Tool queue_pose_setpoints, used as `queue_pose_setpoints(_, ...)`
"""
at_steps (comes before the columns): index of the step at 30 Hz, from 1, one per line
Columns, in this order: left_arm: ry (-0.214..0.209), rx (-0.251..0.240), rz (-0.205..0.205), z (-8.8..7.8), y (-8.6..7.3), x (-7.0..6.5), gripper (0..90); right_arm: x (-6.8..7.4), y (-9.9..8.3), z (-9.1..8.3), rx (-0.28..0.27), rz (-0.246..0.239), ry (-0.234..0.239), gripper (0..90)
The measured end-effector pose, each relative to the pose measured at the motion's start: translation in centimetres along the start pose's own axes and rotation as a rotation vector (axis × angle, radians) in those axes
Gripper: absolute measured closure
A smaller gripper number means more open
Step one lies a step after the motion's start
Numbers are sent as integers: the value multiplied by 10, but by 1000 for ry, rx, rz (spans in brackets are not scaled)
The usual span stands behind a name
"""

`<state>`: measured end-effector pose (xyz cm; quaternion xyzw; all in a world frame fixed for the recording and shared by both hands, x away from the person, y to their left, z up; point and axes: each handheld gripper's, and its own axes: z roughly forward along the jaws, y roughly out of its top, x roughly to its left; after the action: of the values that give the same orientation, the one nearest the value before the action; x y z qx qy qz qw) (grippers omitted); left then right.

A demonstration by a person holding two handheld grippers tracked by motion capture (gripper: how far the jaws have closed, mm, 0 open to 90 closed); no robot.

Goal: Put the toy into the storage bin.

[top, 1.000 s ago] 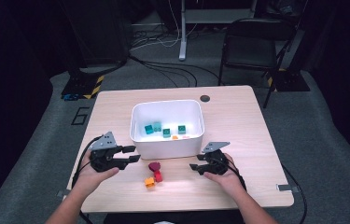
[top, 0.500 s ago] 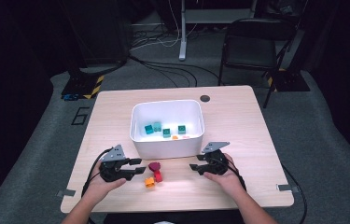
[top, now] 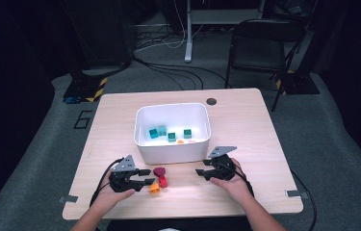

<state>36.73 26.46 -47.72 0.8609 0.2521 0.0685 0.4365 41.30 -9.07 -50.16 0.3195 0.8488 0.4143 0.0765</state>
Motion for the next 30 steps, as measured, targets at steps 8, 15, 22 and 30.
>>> queue_pose_setpoints(8,-14,31,-1,10,-6,0,548,0,0,0,0,2,3,453)
queue_pose_setpoints(15,-24,54,-6,16,-10,0,521,0,0,1,3,-1,5,452)
queue_pose_setpoints(22,-46,52,0,22,-11,-2,519,0,0,1,2,0,4,452)
queue_pose_setpoints(30,-54,90,20,27,-13,-6,536,0,0,1,4,-3,5,452)
